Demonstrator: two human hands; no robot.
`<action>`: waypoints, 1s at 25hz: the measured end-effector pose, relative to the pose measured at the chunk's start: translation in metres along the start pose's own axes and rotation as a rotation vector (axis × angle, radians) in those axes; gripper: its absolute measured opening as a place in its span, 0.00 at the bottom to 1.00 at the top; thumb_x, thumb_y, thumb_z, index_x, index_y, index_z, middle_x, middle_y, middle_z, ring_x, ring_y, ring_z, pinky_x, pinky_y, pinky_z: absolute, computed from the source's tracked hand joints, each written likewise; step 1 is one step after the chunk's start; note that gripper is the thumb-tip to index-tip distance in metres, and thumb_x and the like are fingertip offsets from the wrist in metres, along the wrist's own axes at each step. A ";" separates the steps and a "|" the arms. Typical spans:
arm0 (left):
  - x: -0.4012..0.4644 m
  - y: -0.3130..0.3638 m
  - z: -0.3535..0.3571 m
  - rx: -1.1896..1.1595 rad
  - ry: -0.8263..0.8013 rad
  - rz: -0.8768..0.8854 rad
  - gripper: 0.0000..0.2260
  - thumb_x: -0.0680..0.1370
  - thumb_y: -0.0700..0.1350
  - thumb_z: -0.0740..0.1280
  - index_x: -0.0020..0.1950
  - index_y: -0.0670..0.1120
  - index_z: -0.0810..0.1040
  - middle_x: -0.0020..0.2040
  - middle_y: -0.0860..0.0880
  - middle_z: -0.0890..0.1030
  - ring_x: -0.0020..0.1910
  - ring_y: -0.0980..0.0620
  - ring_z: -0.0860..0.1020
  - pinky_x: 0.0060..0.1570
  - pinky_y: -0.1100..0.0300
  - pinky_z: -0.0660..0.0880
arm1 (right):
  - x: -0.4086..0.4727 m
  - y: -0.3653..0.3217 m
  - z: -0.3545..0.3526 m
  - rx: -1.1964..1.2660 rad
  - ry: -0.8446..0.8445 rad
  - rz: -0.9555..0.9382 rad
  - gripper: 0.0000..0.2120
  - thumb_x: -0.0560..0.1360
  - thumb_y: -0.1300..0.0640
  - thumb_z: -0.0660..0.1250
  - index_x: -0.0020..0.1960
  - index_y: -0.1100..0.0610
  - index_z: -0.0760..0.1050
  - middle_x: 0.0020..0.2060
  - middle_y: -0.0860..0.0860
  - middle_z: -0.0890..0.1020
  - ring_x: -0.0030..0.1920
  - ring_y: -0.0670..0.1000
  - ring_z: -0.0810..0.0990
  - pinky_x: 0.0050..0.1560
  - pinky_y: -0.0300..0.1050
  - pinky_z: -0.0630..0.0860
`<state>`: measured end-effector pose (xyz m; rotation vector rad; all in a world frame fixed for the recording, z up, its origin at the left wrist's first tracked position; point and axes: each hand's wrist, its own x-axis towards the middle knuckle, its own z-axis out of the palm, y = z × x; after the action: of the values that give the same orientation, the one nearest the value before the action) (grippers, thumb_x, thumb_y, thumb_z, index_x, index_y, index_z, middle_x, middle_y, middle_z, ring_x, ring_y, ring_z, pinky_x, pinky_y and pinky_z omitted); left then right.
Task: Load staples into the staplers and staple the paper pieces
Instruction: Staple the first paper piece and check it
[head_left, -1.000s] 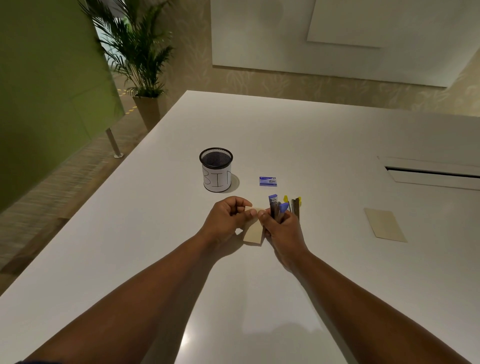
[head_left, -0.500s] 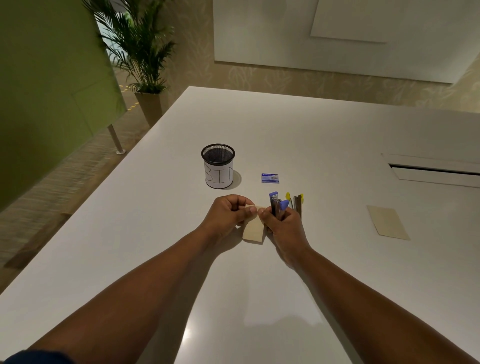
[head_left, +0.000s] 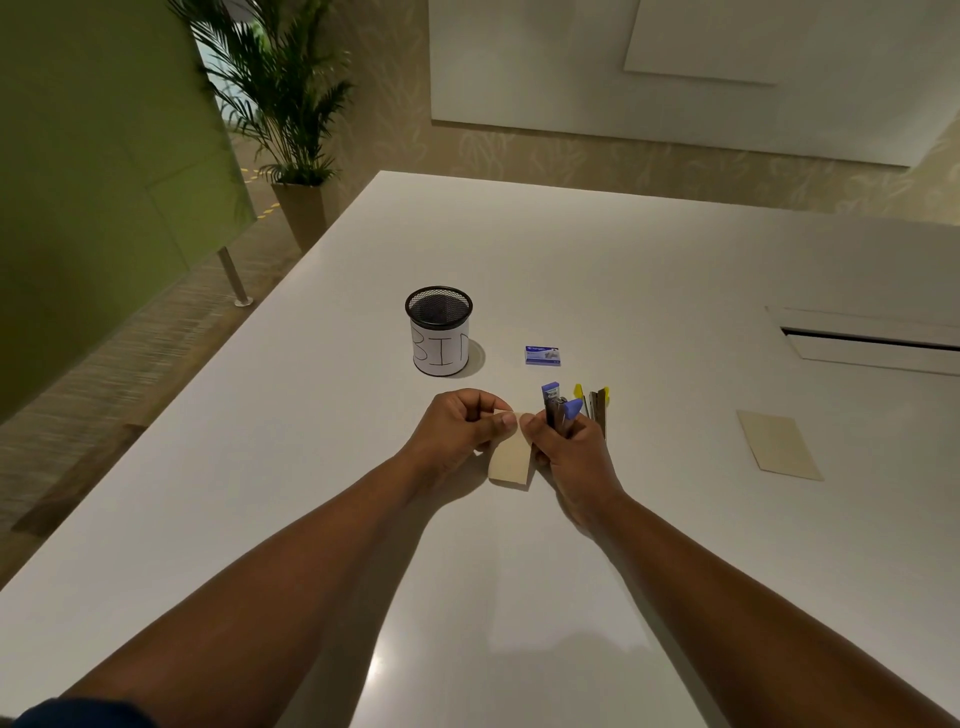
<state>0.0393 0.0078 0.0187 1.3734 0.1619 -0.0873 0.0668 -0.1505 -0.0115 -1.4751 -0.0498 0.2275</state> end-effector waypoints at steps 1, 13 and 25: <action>0.000 0.000 0.000 0.011 -0.001 0.003 0.05 0.78 0.33 0.70 0.53 0.32 0.79 0.36 0.44 0.81 0.31 0.57 0.80 0.32 0.64 0.77 | 0.001 0.001 0.000 -0.008 -0.007 -0.003 0.07 0.80 0.55 0.70 0.44 0.56 0.79 0.42 0.55 0.85 0.48 0.56 0.87 0.53 0.54 0.84; 0.007 -0.012 0.007 0.134 0.043 0.042 0.06 0.82 0.42 0.69 0.49 0.39 0.79 0.40 0.44 0.82 0.38 0.51 0.82 0.35 0.62 0.79 | 0.000 0.000 0.001 -0.026 0.019 0.019 0.08 0.81 0.54 0.68 0.44 0.55 0.78 0.40 0.53 0.85 0.49 0.58 0.87 0.57 0.61 0.83; 0.012 -0.023 0.007 0.425 0.056 0.190 0.11 0.84 0.47 0.65 0.46 0.43 0.81 0.40 0.48 0.83 0.37 0.57 0.81 0.37 0.65 0.75 | -0.003 -0.004 0.000 -0.004 0.050 0.005 0.07 0.82 0.54 0.67 0.47 0.53 0.79 0.38 0.49 0.86 0.45 0.52 0.86 0.45 0.47 0.81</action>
<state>0.0482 -0.0031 -0.0041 1.8093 0.0596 0.0816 0.0647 -0.1508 -0.0075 -1.4840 -0.0060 0.1948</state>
